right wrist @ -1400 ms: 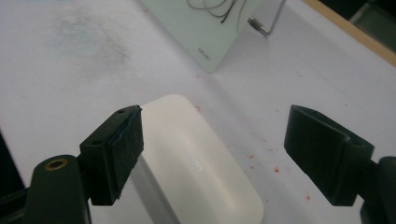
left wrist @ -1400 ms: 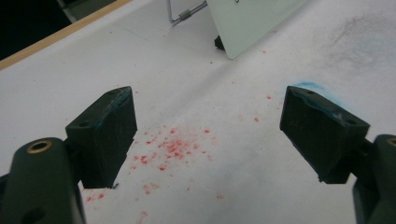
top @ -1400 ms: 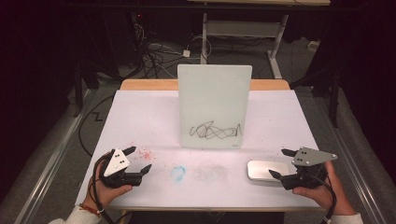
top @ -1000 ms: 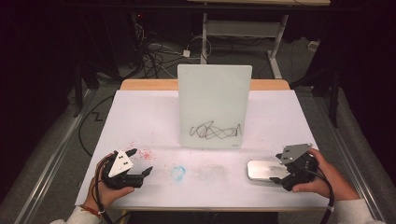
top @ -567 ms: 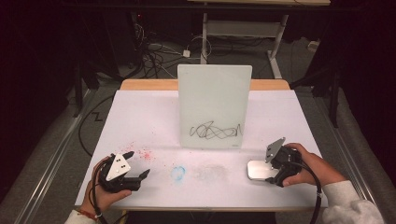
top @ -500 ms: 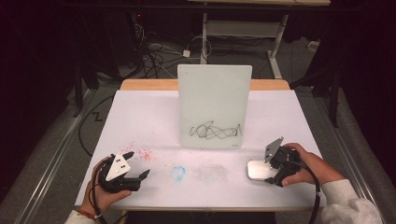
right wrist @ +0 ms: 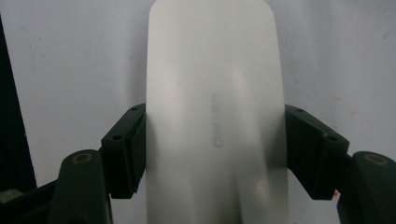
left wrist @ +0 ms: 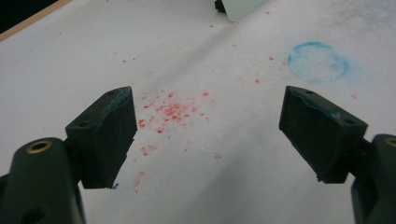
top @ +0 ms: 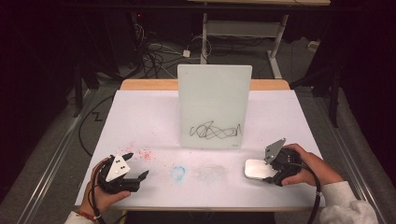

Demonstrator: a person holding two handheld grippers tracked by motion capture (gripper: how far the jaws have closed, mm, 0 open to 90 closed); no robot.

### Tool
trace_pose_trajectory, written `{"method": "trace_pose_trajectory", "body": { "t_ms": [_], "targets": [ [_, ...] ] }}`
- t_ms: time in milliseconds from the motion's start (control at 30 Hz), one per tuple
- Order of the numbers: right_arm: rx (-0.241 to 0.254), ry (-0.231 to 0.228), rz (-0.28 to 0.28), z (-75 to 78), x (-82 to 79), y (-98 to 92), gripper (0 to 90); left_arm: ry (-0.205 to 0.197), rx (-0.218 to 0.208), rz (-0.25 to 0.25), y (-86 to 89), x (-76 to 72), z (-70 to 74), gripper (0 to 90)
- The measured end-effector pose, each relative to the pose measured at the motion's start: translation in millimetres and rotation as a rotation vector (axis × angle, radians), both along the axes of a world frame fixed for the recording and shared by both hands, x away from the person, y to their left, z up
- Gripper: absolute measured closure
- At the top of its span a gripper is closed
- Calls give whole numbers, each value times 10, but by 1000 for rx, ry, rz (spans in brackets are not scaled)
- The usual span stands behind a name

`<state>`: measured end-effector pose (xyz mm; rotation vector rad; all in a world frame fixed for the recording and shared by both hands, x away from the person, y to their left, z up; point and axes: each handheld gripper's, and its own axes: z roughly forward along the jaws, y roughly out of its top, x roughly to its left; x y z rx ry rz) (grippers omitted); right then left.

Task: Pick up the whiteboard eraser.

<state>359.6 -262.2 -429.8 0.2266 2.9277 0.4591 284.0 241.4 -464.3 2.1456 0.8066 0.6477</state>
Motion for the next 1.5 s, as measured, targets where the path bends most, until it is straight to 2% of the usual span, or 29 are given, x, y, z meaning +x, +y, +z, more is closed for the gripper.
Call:
{"method": "trace_pose_trajectory", "body": {
  "t_ms": [133,167,200,233,267,333,367,400,467,500,533,767,800,833,933,1100,1233,1433,1467,1500],
  "targets": [
    [68,-84,-29,48,-42,59,310,-5,0,3,-1,-5,2,187],
    [68,-84,-29,48,-42,59,310,-5,0,3,-1,-5,2,187],
    [111,-138,-55,79,-73,99,310,-6,4,3,0,-8,5,187],
    [131,-156,-75,97,-94,123,310,-6,4,3,0,-8,5,188],
    [131,-156,-75,97,-94,123,310,-19,10,-2,3,-2,10,188],
    [153,-212,-85,136,-127,180,311,-20,9,-1,3,-2,10,188],
    [168,-268,-100,174,-158,254,311,-21,9,-1,3,-3,11,188],
    [177,-286,-111,194,-178,289,311,-21,8,-1,4,-4,13,188],
    [193,-295,-111,214,-182,322,311,-24,7,-1,3,-7,17,188],
    [226,-305,-114,242,-203,385,311,-12,2,3,1,-18,15,189],
    [241,-310,-114,251,-207,417,311,-25,4,-2,4,-14,19,190],
    [327,-412,-173,249,-231,594,311,-31,-5,-7,6,-17,26,190],
    [327,-412,-173,249,-231,594,311,-34,-4,-7,7,-17,28,190],
    [346,-431,-188,250,-242,605,311,-35,-5,-7,7,-17,28,191],
    [386,-436,-218,260,-250,600,311,-38,-5,-9,10,-18,31,191],
    [404,-448,-250,247,-249,591,311,-39,-13,-7,18,-14,29,191],
    [393,-468,-264,215,-242,586,311,-39,-9,-10,16,1,27,191],
    [423,-479,-308,152,-217,576,311,-43,-20,-16,34,14,25,191],
    [432,-487,-316,146,-221,570,311,-29,-25,-11,35,19,18,191],
    [437,-489,-319,145,-220,565,311,-40,-18,-14,36,36,15,191]
  ]
}}
